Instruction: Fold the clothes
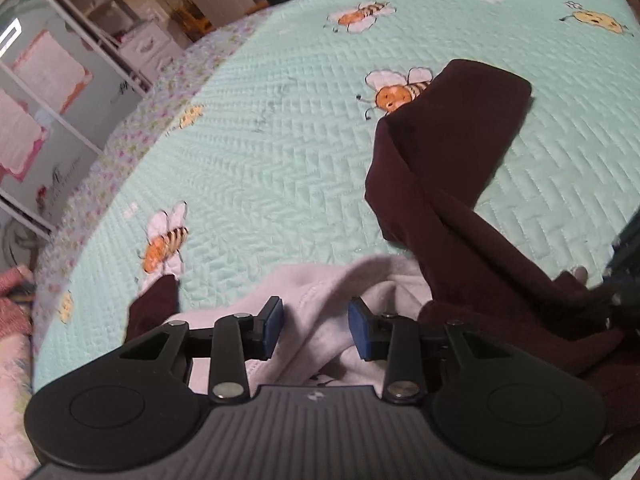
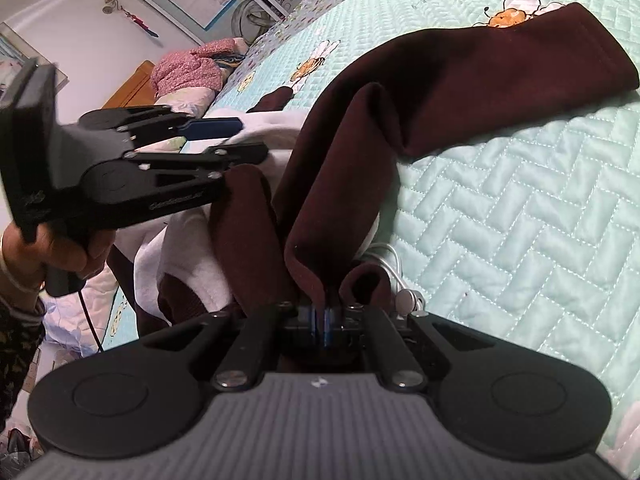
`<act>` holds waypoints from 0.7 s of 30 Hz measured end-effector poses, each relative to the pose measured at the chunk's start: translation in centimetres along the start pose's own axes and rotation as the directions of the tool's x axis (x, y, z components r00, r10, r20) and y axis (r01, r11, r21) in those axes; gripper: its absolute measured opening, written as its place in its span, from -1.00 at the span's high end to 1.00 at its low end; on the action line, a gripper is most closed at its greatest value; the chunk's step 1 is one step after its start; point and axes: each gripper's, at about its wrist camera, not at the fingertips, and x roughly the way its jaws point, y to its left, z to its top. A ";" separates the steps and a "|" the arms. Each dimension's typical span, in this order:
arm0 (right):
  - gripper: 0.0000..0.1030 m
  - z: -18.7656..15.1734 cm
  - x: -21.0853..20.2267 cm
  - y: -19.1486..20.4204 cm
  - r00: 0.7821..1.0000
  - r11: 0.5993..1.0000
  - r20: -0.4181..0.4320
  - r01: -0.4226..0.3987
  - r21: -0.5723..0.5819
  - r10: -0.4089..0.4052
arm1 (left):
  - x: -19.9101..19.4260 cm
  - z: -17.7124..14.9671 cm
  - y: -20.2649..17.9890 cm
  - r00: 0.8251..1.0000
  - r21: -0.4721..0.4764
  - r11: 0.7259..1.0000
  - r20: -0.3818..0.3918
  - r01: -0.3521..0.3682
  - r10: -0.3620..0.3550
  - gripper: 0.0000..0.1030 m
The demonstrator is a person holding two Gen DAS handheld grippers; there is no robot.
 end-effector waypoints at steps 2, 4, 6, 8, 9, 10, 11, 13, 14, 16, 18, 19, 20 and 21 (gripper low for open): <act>0.90 -0.3 0.1 0.0 1.000 1.000 0.004 0.002 -0.003 -0.002 | 0.5 0.2 0.7 1.000 -0.069 0.998 -0.010 -0.003 0.003 0.76; 0.90 -0.4 0.0 0.0 1.000 1.000 0.010 0.003 0.000 -0.003 | 0.7 0.4 1.6 1.000 -0.146 0.989 -0.010 -0.018 0.017 0.79; 0.90 -0.3 -0.1 0.1 1.000 1.000 0.014 0.003 0.001 -0.003 | 0.2 0.8 2.4 0.998 -0.201 0.978 0.003 -0.057 0.059 0.80; 0.90 -0.4 -0.4 0.2 1.000 1.000 0.025 0.001 0.001 -0.001 | -1.0 1.4 3.5 0.990 -0.245 0.962 0.033 -0.123 0.135 0.81; 0.90 -0.4 -0.6 0.3 1.000 1.000 0.029 0.000 -0.002 0.000 | -1.8 1.9 4.4 0.983 -0.273 0.950 0.051 -0.154 0.174 0.81; 0.90 -0.3 -0.8 0.4 0.999 1.000 0.035 -0.001 -0.009 0.001 | -2.7 2.3 5.4 0.975 -0.308 0.934 0.068 -0.180 0.211 0.82; 0.90 -0.2 -1.0 0.6 0.999 1.000 0.041 -0.002 -0.019 0.003 | -3.5 2.7 6.6 0.965 -0.341 0.917 0.084 -0.206 0.248 0.85; 0.90 0.1 -1.2 1.0 0.999 0.999 0.049 0.000 -0.039 0.001 | -4.3 3.6 8.6 0.928 -0.373 0.877 0.093 -0.304 0.362 0.86; 0.90 0.3 -1.1 1.2 0.999 0.999 0.049 0.008 -0.047 -0.006 | -4.5 4.1 9.6 0.902 -0.383 0.851 0.091 -0.359 0.422 0.86; 0.90 0.6 -0.7 1.2 0.998 0.999 0.054 0.022 -0.045 -0.020 | -4.0 4.5 12.1 0.858 -0.431 0.787 0.053 -0.442 0.511 0.86; 0.90 0.5 -0.4 0.9 0.998 0.999 0.055 0.032 -0.033 -0.030 | -1.4 4.0 14.7 0.835 -0.461 0.725 -0.068 -0.512 0.546 0.86; 0.90 0.4 -0.2 0.7 0.998 0.999 0.055 0.037 -0.026 -0.035 | 0.0 3.2 15.5 0.837 -0.473 0.708 -0.131 -0.524 0.532 0.86; 0.90 0.4 0.0 0.5 0.998 0.999 0.054 0.041 -0.019 -0.040 | 1.3 2.2 16.1 0.841 -0.484 0.697 -0.193 -0.529 0.505 0.84; 0.90 0.4 -0.1 0.5 0.998 0.999 0.050 0.044 -0.019 -0.043 | 2.5 1.2 16.5 0.843 -0.496 0.685 -0.251 -0.533 0.475 0.81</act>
